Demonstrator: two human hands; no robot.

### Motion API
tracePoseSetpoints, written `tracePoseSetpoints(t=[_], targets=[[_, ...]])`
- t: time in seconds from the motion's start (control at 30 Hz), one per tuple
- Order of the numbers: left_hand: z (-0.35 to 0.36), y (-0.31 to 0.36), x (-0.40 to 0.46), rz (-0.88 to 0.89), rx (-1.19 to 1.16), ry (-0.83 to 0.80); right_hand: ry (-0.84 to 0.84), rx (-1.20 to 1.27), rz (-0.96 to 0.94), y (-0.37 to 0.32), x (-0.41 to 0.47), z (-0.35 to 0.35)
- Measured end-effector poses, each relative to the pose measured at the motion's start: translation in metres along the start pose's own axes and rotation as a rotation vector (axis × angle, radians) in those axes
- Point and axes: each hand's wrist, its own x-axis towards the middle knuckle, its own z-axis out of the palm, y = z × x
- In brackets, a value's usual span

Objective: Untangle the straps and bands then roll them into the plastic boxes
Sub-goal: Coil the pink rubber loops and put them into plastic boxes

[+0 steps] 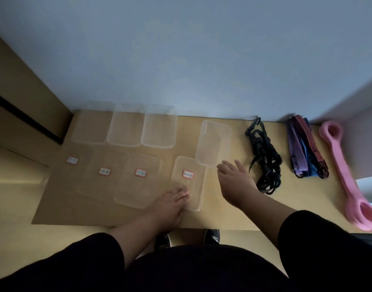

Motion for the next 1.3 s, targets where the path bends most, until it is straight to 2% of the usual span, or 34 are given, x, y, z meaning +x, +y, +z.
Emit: tracePoseSetpoints(t=[0.17,0.5,0.7,0.83,0.97,1.3], targets=[[-0.008,0.001,0.004,0.013,0.072,-0.015,-0.018,0.035,0.067,0.002,-0.041,0.020],[-0.016,0.008,0.012,0.015,0.091,-0.102,-0.019,0.023,-0.010,-0.022,-0.100,0.040],[-0.018,0.015,0.026,0.034,0.178,-0.086,-0.035,0.031,-0.014,-0.033,-0.116,0.053],[-0.020,0.022,0.022,0.061,0.118,0.011,-0.020,0.052,-0.021,-0.029,-0.121,0.050],[-0.030,0.032,0.022,0.125,0.014,0.178,0.076,0.095,-0.015,-0.019,-0.125,0.044],[-0.050,0.110,0.049,0.173,0.041,0.269,0.235,0.259,-0.111,0.043,-0.113,0.054]])
